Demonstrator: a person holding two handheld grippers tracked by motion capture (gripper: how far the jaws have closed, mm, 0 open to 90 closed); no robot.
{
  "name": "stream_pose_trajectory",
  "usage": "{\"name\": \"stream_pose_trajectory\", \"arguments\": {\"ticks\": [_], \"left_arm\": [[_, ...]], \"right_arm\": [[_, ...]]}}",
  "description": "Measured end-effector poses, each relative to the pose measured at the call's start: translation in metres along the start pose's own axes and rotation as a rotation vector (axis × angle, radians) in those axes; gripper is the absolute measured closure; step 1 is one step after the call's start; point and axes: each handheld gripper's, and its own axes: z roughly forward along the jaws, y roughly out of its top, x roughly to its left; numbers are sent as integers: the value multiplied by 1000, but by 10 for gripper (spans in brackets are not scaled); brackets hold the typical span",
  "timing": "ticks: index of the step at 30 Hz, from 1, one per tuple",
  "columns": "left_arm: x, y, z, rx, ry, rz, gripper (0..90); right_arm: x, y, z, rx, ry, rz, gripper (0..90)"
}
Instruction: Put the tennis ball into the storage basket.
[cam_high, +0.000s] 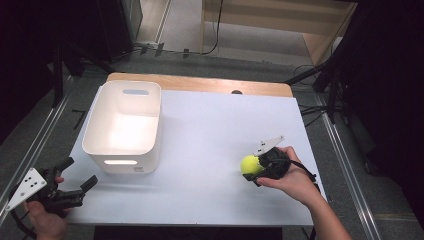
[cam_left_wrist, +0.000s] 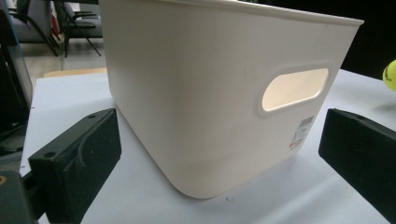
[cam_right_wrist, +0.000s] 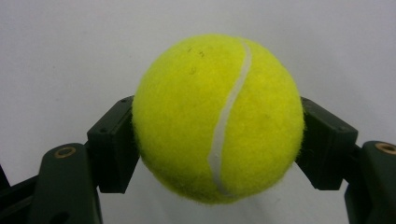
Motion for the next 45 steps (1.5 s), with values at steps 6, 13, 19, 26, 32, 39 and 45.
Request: {"name": "stream_pose_trajectory", "arguments": {"ticks": [6, 13, 19, 26, 32, 39, 45], "left_arm": [[0, 0, 0, 0, 0, 0, 0], [0, 0, 0, 0, -1, -1, 0], [0, 0, 0, 0, -2, 1, 0], [0, 0, 0, -1, -2, 0, 0], [0, 0, 0, -1, -2, 0, 0], [0, 0, 0, 1, -2, -1, 0], [0, 0, 1, -1, -3, -4, 0]], "right_arm": [[1, 6, 0, 3, 1, -11, 238], [3, 15, -1, 1, 1, -20, 238], [3, 23, -1, -5, 5, -28, 238], [6, 35, 0, -13, 15, -48, 238], [8, 44, 2, -16, 19, -64, 238], [11, 51, 3, -14, 24, -71, 238], [13, 60, 2, -22, 25, -87, 238]]}}
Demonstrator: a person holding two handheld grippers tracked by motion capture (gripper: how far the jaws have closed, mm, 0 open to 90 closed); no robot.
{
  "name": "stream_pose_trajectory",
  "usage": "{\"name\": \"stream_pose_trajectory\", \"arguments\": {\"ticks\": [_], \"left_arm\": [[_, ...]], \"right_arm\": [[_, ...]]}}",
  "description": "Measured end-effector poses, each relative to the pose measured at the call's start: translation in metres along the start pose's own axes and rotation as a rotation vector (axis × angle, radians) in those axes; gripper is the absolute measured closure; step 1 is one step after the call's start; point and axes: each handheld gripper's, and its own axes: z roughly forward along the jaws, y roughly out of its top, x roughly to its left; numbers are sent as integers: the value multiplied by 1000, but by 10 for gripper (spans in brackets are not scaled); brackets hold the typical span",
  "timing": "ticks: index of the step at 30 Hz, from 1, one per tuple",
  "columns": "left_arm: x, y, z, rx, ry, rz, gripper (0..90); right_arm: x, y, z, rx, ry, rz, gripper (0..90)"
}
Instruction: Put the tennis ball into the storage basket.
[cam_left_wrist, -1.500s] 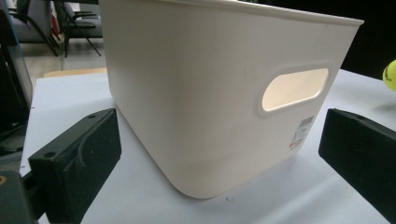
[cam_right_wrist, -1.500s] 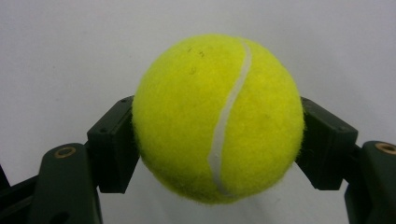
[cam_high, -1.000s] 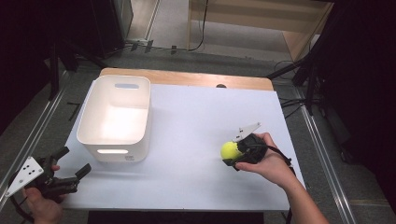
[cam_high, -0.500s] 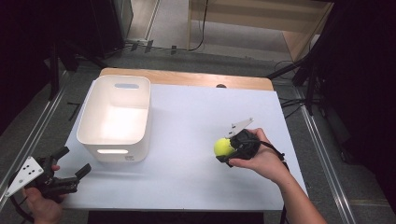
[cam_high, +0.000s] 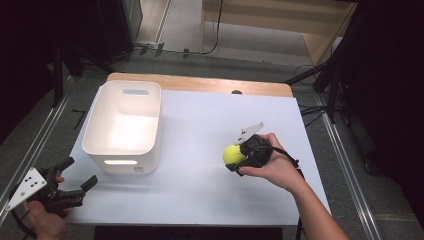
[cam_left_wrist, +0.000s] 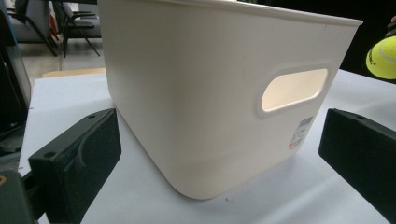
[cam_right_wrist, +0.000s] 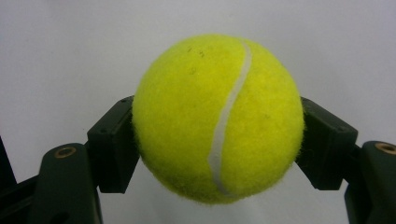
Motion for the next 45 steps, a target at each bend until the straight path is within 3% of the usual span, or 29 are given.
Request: {"name": "stream_pose_trajectory", "arguments": {"ticks": [45], "left_arm": [[0, 0, 1, 10, -4, 7, 0]], "right_arm": [[6, 61, 3, -16, 31, -66, 239]]}}
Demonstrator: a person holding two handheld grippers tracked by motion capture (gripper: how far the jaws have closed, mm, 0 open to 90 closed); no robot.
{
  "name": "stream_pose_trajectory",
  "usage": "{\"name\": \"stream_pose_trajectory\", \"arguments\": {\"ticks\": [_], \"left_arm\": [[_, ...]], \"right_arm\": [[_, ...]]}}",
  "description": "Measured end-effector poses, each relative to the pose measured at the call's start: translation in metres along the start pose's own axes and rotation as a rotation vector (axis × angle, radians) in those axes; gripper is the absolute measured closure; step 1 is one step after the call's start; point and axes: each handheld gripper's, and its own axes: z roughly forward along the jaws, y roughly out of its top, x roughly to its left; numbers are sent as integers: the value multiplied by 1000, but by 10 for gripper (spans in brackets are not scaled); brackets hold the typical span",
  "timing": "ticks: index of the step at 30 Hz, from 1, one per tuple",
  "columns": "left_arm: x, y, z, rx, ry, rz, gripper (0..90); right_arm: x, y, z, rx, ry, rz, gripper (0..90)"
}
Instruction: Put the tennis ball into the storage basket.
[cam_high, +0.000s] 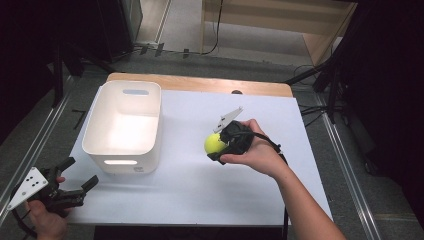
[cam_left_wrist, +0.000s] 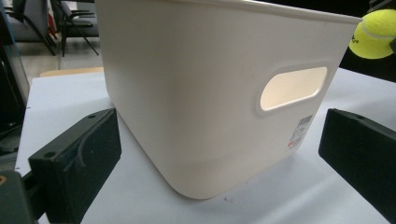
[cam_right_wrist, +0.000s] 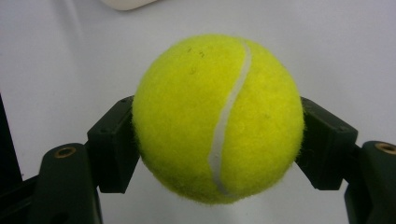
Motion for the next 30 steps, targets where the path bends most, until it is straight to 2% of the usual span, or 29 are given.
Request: {"name": "stream_pose_trajectory", "arguments": {"ticks": [11, 30], "left_arm": [[-1, 0, 1, -1, -1, 1, 0], [-1, 0, 2, 0, -5, 6, 0]], "right_arm": [[2, 14, 2, -4, 7, -7, 239], [10, 45, 9, -17, 32, -56, 239]]}}
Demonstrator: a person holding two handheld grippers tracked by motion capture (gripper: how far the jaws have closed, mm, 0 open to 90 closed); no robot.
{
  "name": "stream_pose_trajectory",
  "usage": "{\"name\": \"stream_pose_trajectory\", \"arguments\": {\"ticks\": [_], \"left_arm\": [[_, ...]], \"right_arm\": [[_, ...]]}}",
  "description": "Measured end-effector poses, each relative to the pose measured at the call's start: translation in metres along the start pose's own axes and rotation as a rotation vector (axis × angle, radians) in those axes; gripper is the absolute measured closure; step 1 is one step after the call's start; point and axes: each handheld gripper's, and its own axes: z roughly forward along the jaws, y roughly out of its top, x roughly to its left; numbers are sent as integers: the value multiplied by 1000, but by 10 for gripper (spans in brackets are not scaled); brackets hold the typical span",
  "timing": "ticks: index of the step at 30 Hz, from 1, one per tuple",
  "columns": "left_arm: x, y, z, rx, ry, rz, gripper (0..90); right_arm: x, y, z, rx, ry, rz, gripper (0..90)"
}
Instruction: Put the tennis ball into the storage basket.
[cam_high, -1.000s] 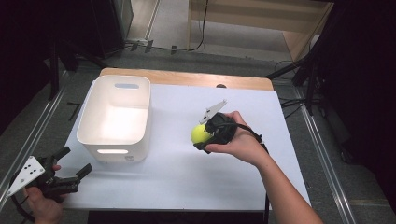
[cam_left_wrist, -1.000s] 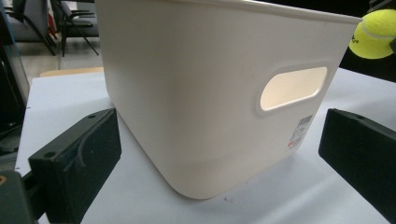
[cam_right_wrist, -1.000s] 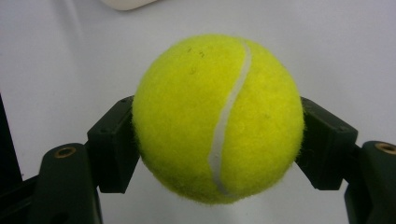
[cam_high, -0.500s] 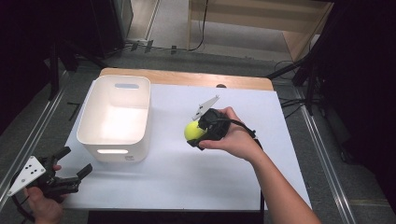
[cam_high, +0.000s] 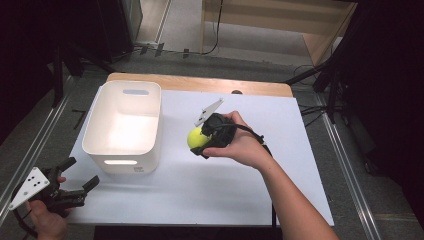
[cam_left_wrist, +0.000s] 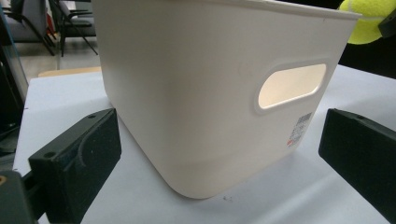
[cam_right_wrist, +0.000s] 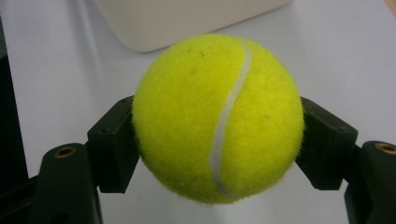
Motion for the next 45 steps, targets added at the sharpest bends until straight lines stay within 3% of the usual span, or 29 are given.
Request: {"name": "stream_pose_trajectory", "arguments": {"ticks": [19, 45], "left_arm": [[0, 0, 0, 1, -2, 4, 0], [0, 0, 0, -1, -4, 3, 0]], "right_arm": [[5, 22, 6, -4, 15, -28, 239], [9, 56, 2, -7, 32, -72, 239]]}}
